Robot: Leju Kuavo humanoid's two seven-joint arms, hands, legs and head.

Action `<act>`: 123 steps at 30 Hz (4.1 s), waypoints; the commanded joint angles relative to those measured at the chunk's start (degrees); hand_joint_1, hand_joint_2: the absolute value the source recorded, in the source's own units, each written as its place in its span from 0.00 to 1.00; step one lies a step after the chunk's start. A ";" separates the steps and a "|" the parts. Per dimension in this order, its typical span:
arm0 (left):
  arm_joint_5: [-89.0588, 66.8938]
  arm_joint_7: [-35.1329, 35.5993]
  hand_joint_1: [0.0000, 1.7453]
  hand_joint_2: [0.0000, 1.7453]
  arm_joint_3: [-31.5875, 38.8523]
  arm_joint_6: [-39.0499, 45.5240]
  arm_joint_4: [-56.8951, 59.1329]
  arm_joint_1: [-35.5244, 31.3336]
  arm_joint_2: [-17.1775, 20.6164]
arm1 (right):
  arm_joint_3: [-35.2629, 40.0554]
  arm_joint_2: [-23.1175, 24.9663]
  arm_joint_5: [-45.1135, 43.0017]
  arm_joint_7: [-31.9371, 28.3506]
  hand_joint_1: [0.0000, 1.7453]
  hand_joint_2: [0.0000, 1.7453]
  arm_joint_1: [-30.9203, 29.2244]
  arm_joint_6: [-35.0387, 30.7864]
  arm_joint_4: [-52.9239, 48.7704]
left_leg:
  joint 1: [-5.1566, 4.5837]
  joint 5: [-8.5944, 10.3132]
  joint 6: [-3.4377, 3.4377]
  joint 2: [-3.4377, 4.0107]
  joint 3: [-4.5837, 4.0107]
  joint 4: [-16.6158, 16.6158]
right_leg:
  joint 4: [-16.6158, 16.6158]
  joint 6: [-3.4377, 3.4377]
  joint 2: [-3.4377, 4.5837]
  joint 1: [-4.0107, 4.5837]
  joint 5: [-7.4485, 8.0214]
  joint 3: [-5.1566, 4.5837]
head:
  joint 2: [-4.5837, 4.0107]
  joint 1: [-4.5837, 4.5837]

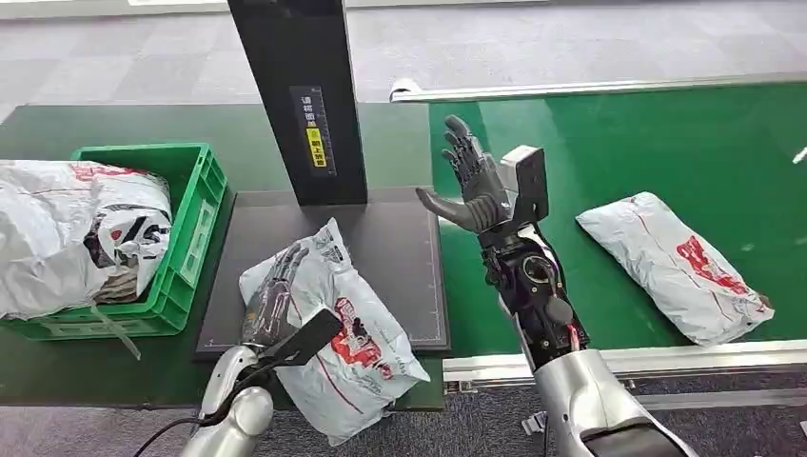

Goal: Moved the parcel from conveyor to table for the left to box.

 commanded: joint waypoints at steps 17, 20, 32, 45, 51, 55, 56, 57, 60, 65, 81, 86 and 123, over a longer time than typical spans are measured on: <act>-2.67 3.37 1.00 1.00 -4.63 -4.01 14.86 -4.72 -0.07 | 0.07 0.81 0.07 1.11 0.00 1.00 -0.14 0.39 0.26 | -0.05 0.05 0.03 0.00 0.49 -0.13 | -0.11 -0.02 -0.01 -0.04 0.04 0.52 | 0.00 0.02; -3.36 3.27 1.00 1.00 -4.55 -4.16 14.45 -4.54 -0.01 | 0.11 0.67 0.09 1.37 0.00 1.00 0.37 0.40 -0.41 | -0.03 0.02 0.03 0.01 0.51 -0.10 | -0.10 -0.01 -0.01 -0.03 0.02 0.54 | 0.00 0.00; 4.53 -10.52 1.00 1.00 -1.09 14.14 2.72 -3.22 -0.81 | 0.66 -0.09 -0.63 1.68 0.00 1.00 2.42 0.00 -3.79 | 0.02 0.01 0.03 -0.02 0.29 -0.03 | -0.07 -0.03 -0.03 0.03 0.03 0.31 | 0.00 0.02; 16.12 -20.33 1.00 1.00 0.49 28.02 -2.58 -3.40 -1.57 | 1.68 1.95 -4.38 3.30 0.00 1.00 0.15 -0.80 2.65 | 0.00 0.00 0.03 0.04 0.14 -0.04 | -0.06 -0.02 0.04 0.01 0.03 0.15 | 0.00 0.02; 13.03 -30.08 1.00 1.00 14.02 28.02 -7.18 -5.57 -8.79 | 2.88 5.29 -9.67 7.01 0.00 1.00 -4.57 -4.03 15.44 | 0.02 -0.02 0.01 0.13 0.04 0.04 | 0.02 -0.03 0.12 0.03 0.03 0.03 | -0.02 0.00; 6.14 -30.08 1.00 1.00 24.17 28.02 -13.83 -8.70 -11.36 | 4.83 5.95 -11.03 9.97 0.00 1.00 -6.16 -4.66 18.45 | 0.05 -0.03 0.01 0.10 -0.04 0.09 | 0.06 -0.03 0.10 0.06 0.02 -0.04 | 0.00 0.00; 3.63 -30.08 1.00 1.00 27.72 28.02 -14.83 -10.74 -11.37 | 4.58 6.24 -13.05 11.06 0.00 1.00 -6.07 -2.14 18.62 | 0.06 -0.03 0.01 0.19 -0.05 0.12 | 0.08 -0.04 0.19 0.07 0.05 -0.08 | 0.00 0.02; 4.09 -30.08 1.00 1.00 28.35 28.02 -15.17 -11.70 -10.90 | 4.21 6.40 -14.49 11.98 0.00 1.00 -5.96 0.06 18.72 | 0.08 -0.02 -0.01 0.17 -0.07 0.11 | 0.08 -0.04 0.16 0.09 0.05 -0.09 | 0.00 0.00; 1.60 -30.08 1.00 1.00 32.08 28.02 -16.37 -15.56 -9.77 | 4.92 6.47 -16.70 12.79 0.00 1.00 -5.92 0.91 19.01 | 0.08 0.00 -0.01 0.13 -0.03 0.07 | 0.07 -0.06 0.11 0.09 0.04 -0.05 | 0.00 -0.02; 1.60 -30.08 1.00 1.00 32.08 28.02 -16.37 -15.56 -9.77 | 4.92 6.47 -16.70 12.79 0.00 1.00 -5.92 0.91 19.01 | 0.08 0.00 0.01 0.03 0.03 0.03 | 0.03 -0.02 0.02 0.09 0.00 0.04 | 0.00 0.02; -15.00 -30.08 1.00 1.00 39.38 28.02 -20.70 -24.97 -7.05 | 11.42 5.21 -18.77 12.18 0.00 1.00 -6.40 4.17 19.08 | 0.15 0.00 -0.02 0.07 -0.15 0.13 | 0.10 -0.04 0.06 0.16 0.03 -0.14 | 0.00 0.00; -33.24 -16.47 1.00 1.00 45.97 28.02 -6.66 -33.94 -3.08 | 12.71 2.90 -20.58 11.01 0.00 1.00 -4.37 3.21 16.17 | 0.09 0.06 0.01 -0.11 0.01 0.02 | 0.05 -0.03 -0.12 0.10 0.00 0.06 | 0.00 0.04; -35.35 31.15 0.00 1.00 15.04 18.22 48.12 -43.66 14.99 | 10.75 3.33 -17.17 11.43 0.00 1.00 -3.29 6.33 14.35 | 0.13 0.07 -0.01 0.10 0.04 -0.02 | 0.01 -0.06 0.07 0.14 0.04 0.01 | -0.02 0.04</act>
